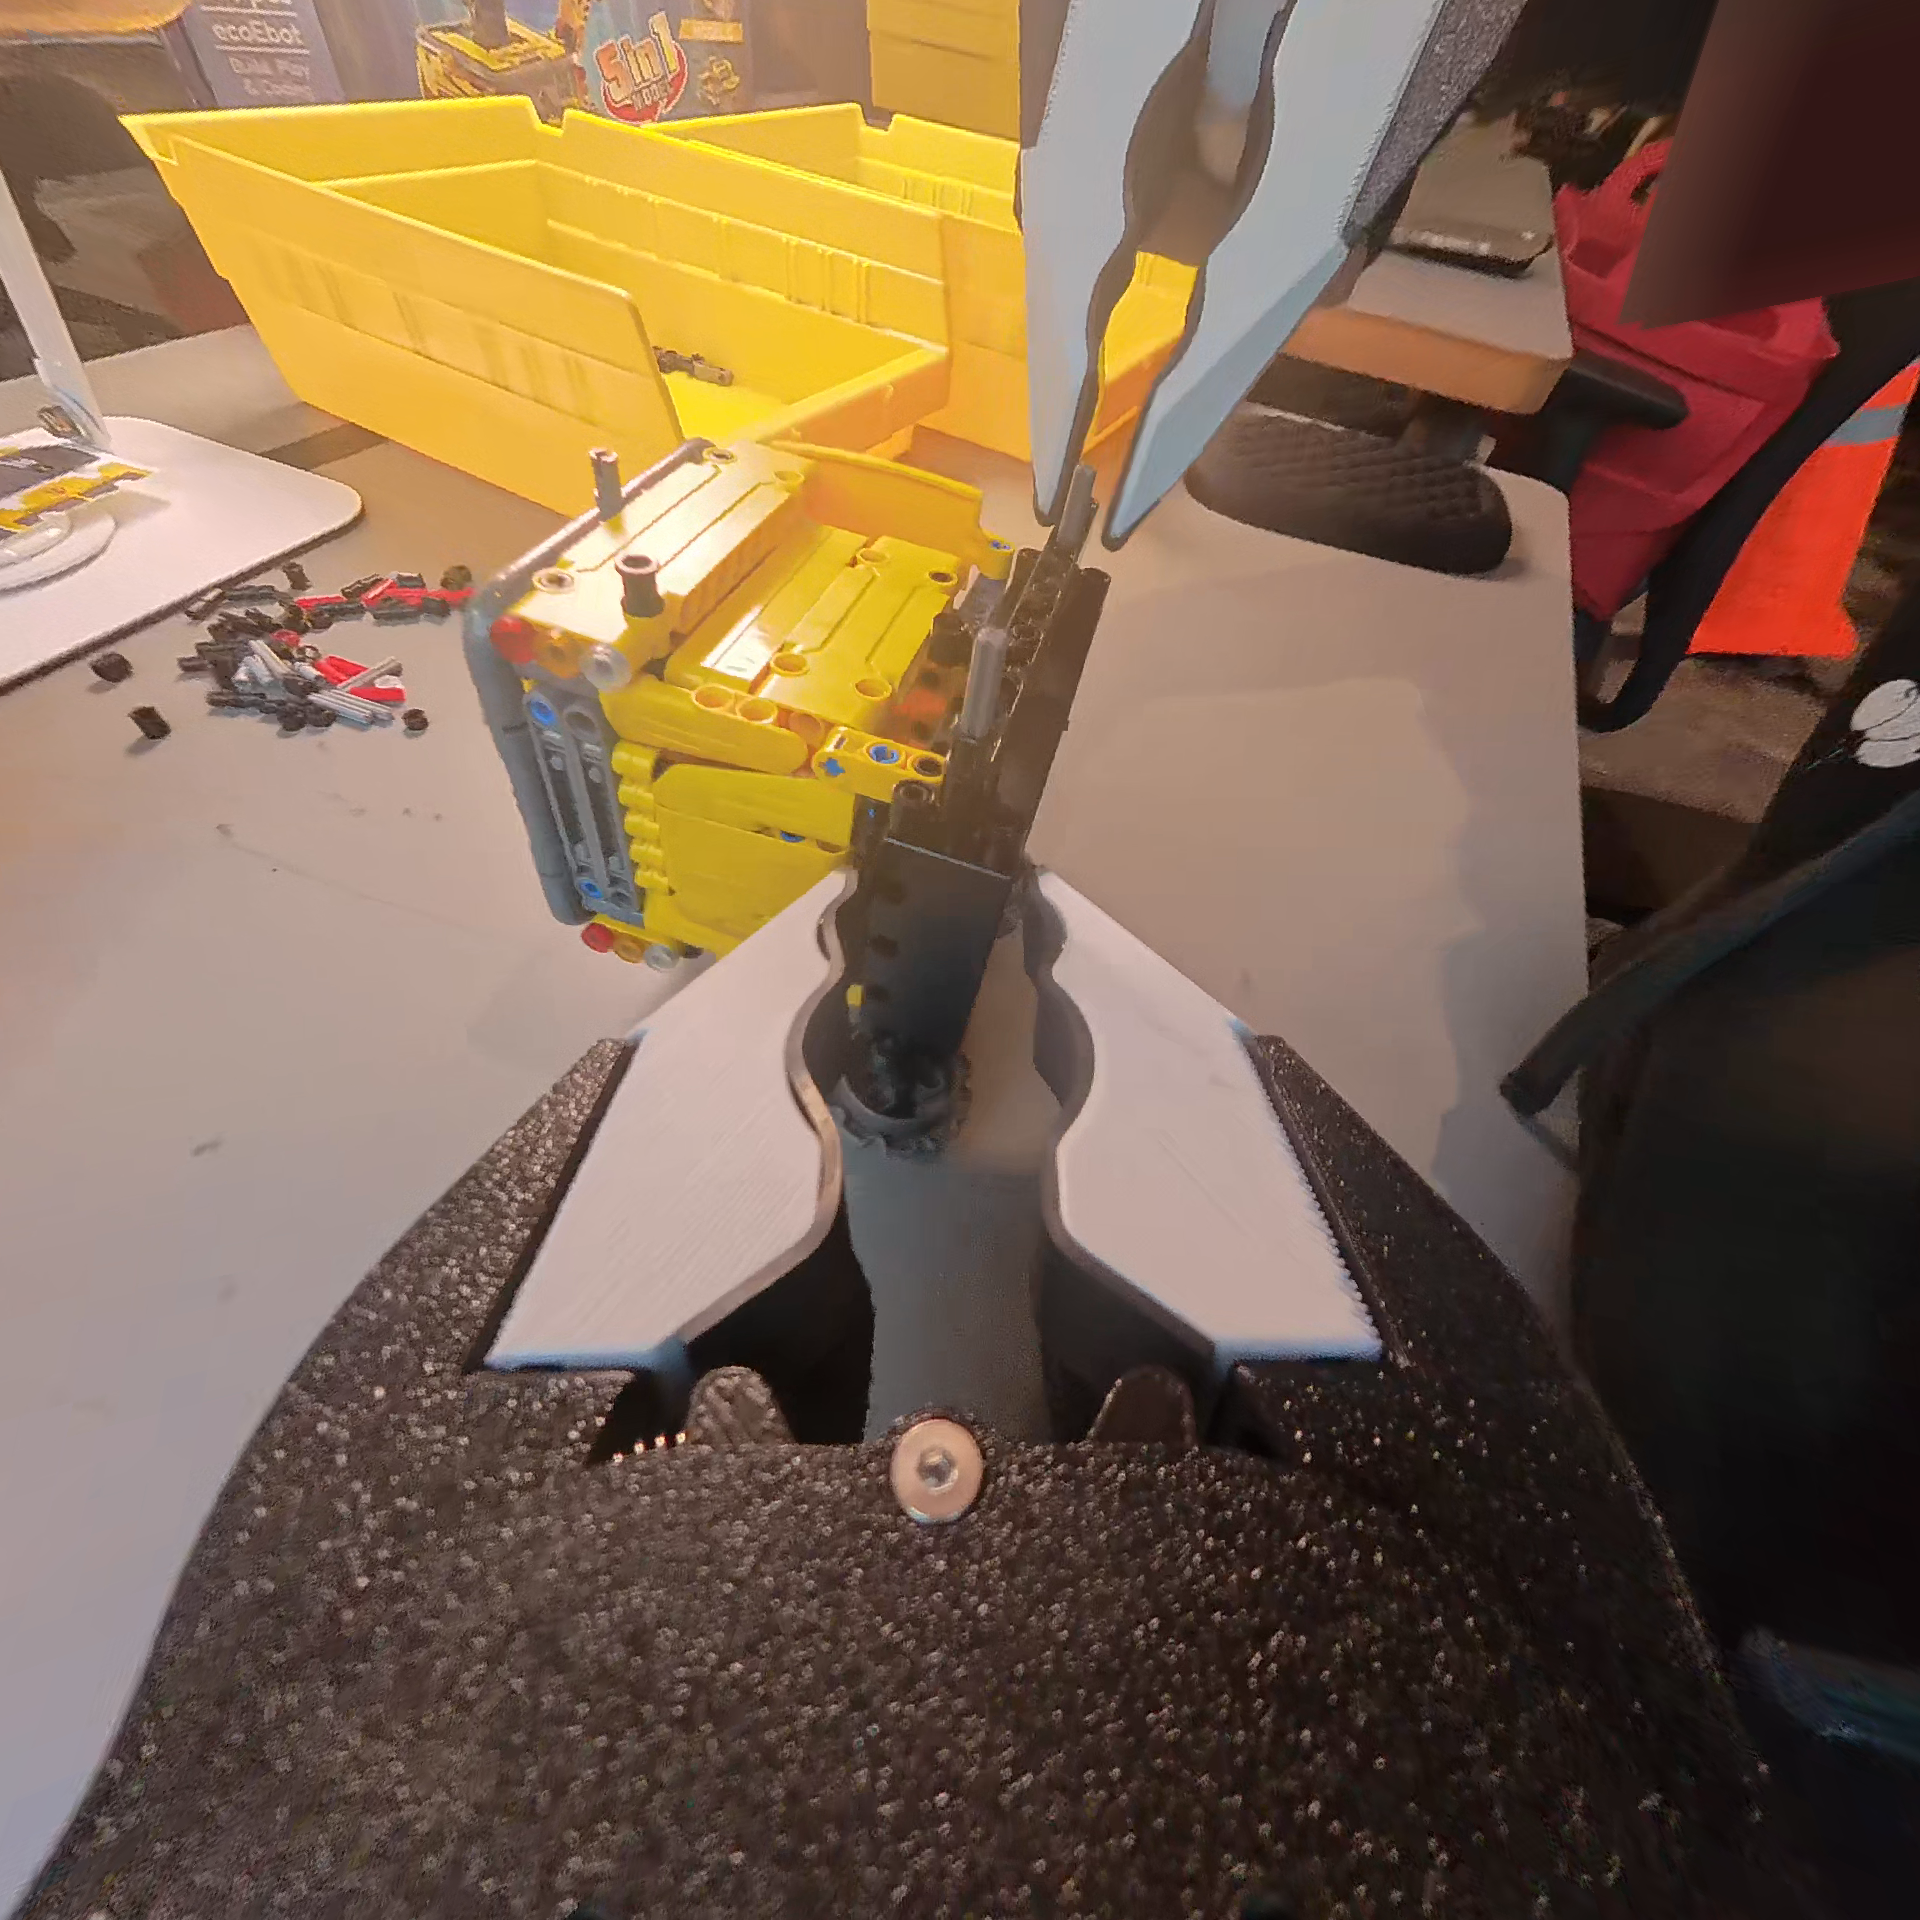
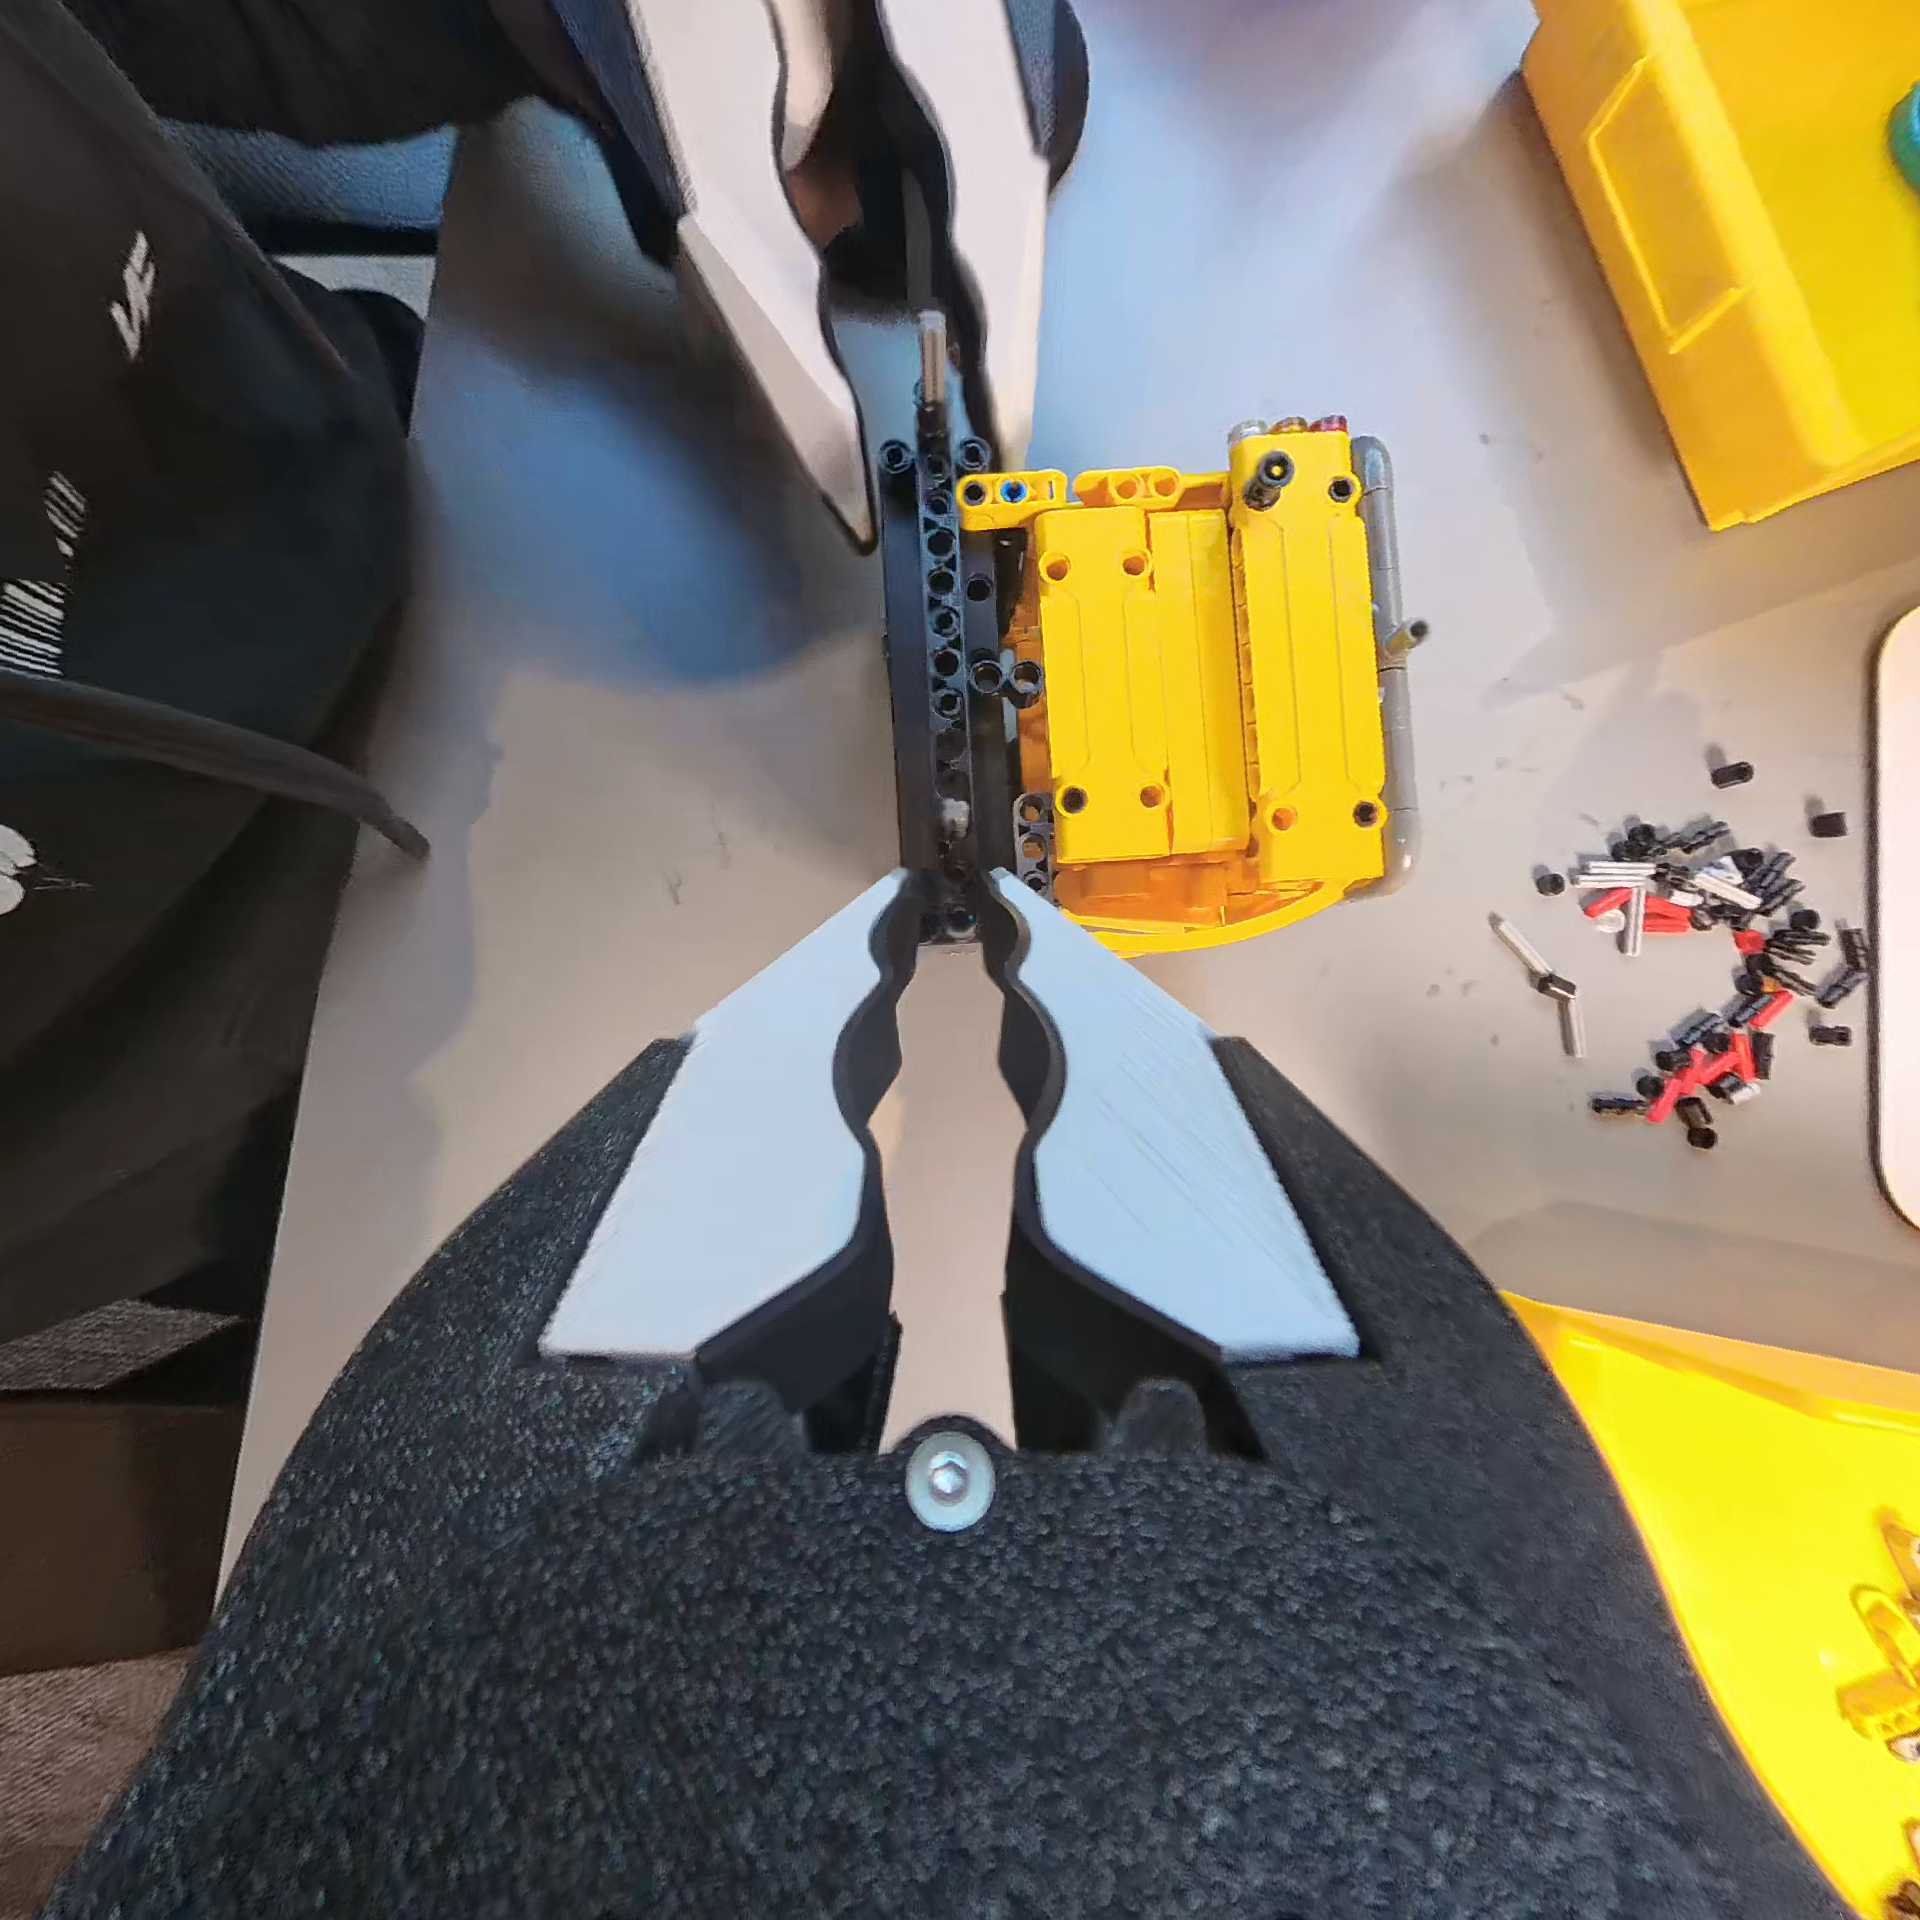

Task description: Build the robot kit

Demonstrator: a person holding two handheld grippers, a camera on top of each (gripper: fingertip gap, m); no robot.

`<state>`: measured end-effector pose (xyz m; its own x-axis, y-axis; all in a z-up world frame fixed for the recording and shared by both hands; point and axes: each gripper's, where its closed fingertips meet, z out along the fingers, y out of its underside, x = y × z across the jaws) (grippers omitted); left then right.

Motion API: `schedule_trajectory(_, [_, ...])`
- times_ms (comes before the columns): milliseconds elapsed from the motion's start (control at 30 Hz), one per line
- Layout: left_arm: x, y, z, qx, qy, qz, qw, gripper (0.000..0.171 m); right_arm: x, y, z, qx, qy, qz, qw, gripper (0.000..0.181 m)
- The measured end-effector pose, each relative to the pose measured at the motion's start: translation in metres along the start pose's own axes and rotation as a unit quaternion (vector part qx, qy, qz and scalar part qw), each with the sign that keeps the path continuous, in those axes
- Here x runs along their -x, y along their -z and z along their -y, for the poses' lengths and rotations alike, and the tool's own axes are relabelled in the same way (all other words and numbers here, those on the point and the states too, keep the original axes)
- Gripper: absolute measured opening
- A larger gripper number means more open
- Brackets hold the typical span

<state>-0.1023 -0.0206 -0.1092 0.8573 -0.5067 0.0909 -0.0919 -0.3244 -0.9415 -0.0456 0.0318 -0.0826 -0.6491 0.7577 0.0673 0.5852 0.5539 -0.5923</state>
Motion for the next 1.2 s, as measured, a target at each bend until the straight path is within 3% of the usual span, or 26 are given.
schedule_trajectory(167, [0.0,0.004,0.019,0.021,-0.076,0.017,0.997,0.043,-0.005,0.005,0.0,0.048,0.044,-0.02,0.998,0.017])
schedule_trajectory(300, [-0.005,-0.01,0.024,0.058,-0.191,0.018,0.98,0.047,-0.007,0.005,-0.004,0.108,0.066,-0.013,0.992,0.013])
schedule_trajectory(400, [-0.003,-0.019,0.029,0.086,-0.236,-0.003,0.968,0.045,-0.011,0.006,-0.004,0.133,0.066,-0.009,0.989,0.01])
schedule_trajectory(700, [0.0,-0.031,0.028,0.165,-0.226,-0.097,0.955,0.038,-0.012,0.004,-0.009,0.157,0.053,-0.007,0.986,0.008])
schedule_trajectory(867, [-0.005,-0.025,0.025,0.168,-0.265,-0.095,0.945,0.031,-0.009,0.003,-0.008,0.163,0.053,0.006,0.985,0.008])
schedule_trajectory(1200, [-0.006,-0.029,0.016,0.217,-0.244,-0.113,0.938,0.022,-0.007,0.001,-0.006,0.166,0.044,0.019,0.985,0.007])
